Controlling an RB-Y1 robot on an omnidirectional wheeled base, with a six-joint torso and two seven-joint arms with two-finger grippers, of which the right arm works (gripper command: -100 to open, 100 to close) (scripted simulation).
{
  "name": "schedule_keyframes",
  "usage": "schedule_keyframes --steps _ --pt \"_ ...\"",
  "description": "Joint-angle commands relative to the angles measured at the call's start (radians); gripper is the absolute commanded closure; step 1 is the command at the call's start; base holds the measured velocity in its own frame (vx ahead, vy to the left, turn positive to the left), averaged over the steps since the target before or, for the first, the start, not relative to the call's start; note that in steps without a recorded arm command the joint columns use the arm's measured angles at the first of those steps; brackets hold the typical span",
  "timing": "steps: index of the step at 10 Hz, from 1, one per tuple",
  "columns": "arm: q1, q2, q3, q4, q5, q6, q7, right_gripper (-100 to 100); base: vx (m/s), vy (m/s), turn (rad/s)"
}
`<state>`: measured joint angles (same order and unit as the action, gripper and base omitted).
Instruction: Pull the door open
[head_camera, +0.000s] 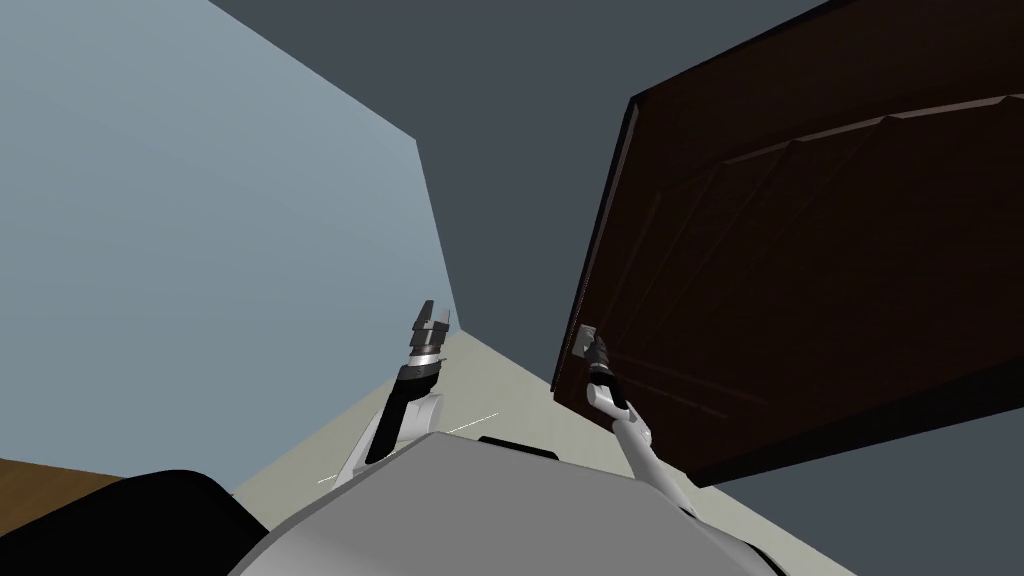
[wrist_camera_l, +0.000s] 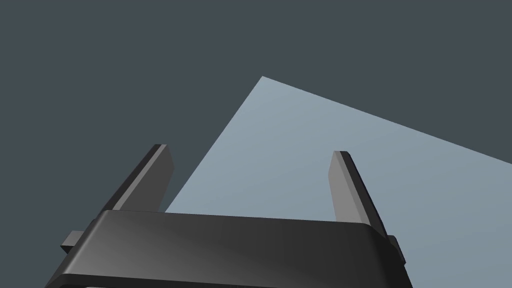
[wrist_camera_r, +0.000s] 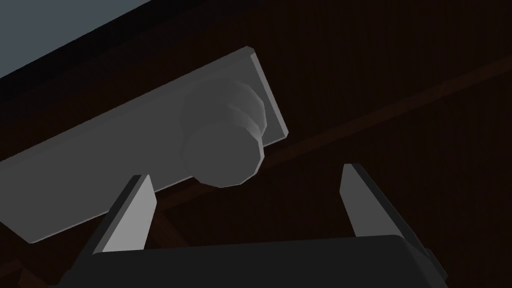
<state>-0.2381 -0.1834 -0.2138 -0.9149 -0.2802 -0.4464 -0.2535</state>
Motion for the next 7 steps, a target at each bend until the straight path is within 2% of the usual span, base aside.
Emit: schedule_keyframes --steps 1,3,4,5,6,7 --pt "0.0 0.004 -0.001 -0.002 -0.016 0.0 -0.031 -100 -0.048 -0.02 0.024" --pt "-0.001 0.019 -0.003 -0.012 -0.072 -0.001 -0.096 -100 -0.059 -0.021 0.067" --pt "-0.001 0.019 -0.003 -0.012 -0.072 -0.001 -0.11 -100 -0.061 -0.022 0.043" --pt "-0.001 0.028 -0.004 -0.017 -0.101 -0.001 -0.147 -100 -0.048 -0.024 0.066" --pt "-0.001 0.028 -0.004 -0.017 -0.101 -0.001 -0.152 -100 -0.037 -0.022 0.034" --pt "-0.002 0.037 -0.005 -0.022 -0.131 -0.001 -0.193 -100 -0.042 -0.028 0.065"
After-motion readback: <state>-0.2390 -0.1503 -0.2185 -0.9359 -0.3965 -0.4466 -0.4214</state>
